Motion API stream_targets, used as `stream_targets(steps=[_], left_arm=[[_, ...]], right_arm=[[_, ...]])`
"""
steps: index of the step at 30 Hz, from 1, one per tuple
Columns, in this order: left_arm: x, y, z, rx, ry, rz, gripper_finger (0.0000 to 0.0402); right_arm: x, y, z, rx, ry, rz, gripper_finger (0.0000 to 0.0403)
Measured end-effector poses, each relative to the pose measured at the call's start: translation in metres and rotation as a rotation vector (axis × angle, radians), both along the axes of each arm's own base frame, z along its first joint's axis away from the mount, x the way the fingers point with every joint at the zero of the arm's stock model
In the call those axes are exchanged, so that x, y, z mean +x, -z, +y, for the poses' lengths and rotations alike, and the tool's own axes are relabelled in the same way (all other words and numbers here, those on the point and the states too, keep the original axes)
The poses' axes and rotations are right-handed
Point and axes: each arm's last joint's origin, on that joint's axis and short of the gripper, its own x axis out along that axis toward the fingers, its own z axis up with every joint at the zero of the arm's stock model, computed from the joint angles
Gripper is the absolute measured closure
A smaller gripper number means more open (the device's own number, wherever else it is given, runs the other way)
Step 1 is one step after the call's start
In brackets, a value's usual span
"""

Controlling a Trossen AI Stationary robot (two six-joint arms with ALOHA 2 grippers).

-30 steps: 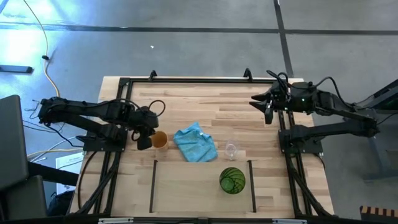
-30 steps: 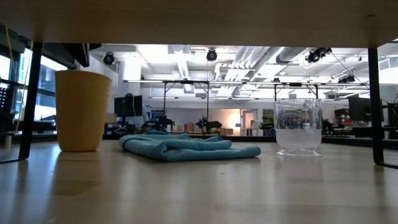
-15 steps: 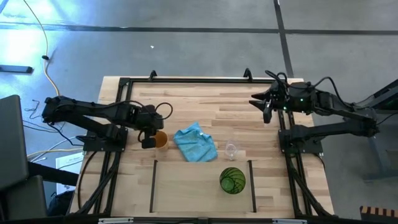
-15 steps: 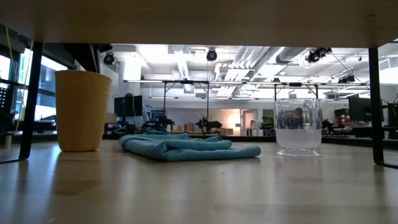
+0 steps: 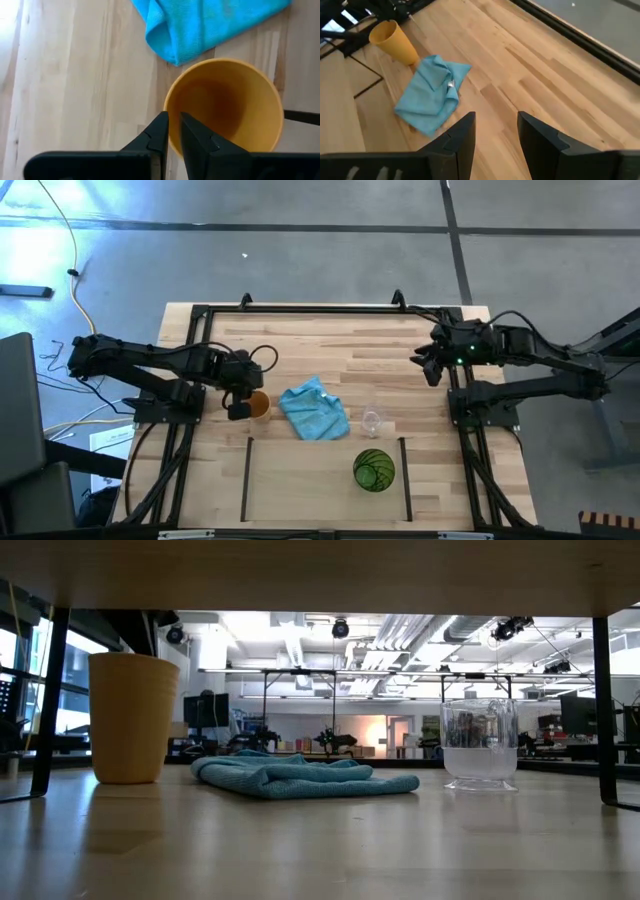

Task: Stack small to large cups/mugs on shelf
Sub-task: Put the yellow cup on the shelf

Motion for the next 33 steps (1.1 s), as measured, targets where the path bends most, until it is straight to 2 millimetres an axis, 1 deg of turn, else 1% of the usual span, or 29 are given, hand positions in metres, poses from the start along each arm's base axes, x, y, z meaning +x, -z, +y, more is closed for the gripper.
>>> stream_targets(steps=[7,15,23,33], left_arm=[[0.0,0.0,-0.001,-0.03,0.027,0.005,0.0366],[0.003,0.004,0.001,0.019,0.012,0.026,0.0366],[0.008,0.012,0.0,-0.03,0.002,0.075,0.0366],[0.009,0.005,-0.001,-0.051,-0.035,0.039,0.0366]], right_arm=[[0.005,-0.007,0.0,-0.007,-0.012,-0.09,0.0265],[0.006,-0.008,0.0,-0.008,-0.016,-0.103,0.0265],[0.007,-0.009,0.0,-0.009,-0.02,-0.117,0.0265],[0.008,-0.011,0.0,-0.038,-0.046,-0.127,0.0265]])
